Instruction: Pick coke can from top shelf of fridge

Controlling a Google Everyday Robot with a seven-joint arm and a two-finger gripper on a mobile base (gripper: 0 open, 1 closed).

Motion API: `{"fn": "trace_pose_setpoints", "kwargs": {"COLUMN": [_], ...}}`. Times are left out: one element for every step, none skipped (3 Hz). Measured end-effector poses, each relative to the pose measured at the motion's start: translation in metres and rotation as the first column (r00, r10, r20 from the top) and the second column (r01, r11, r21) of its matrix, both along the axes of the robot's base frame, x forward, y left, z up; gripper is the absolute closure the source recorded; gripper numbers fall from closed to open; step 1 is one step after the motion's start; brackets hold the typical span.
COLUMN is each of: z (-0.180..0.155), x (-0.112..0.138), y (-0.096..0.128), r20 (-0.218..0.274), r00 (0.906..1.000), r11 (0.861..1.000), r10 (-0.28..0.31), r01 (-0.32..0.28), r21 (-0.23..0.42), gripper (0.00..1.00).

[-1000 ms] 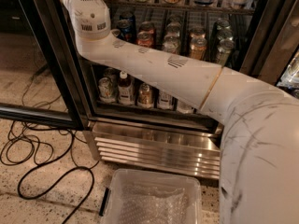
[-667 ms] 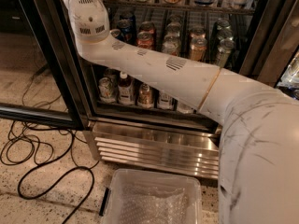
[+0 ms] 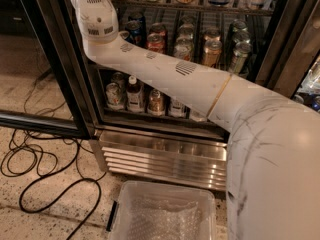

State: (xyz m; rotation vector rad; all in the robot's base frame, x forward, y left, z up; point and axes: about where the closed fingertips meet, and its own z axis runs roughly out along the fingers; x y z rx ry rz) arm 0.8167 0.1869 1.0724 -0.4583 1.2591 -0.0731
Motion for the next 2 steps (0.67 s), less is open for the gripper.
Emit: {"fn": "trace_pose_setpoints", "kwargs": {"z": [0.002, 0.013], "x": [0.016, 0.045], "y": [-0.001, 0.003], "r20": [-0.002, 0.002], "r00": [1.0, 0.9994], "r11": [1.0, 0.999], "r10": [0.007, 0.034], "r01": [-0.007, -0.034], "r21": [0.011, 0.015], "gripper": [0.24, 0.24]}}
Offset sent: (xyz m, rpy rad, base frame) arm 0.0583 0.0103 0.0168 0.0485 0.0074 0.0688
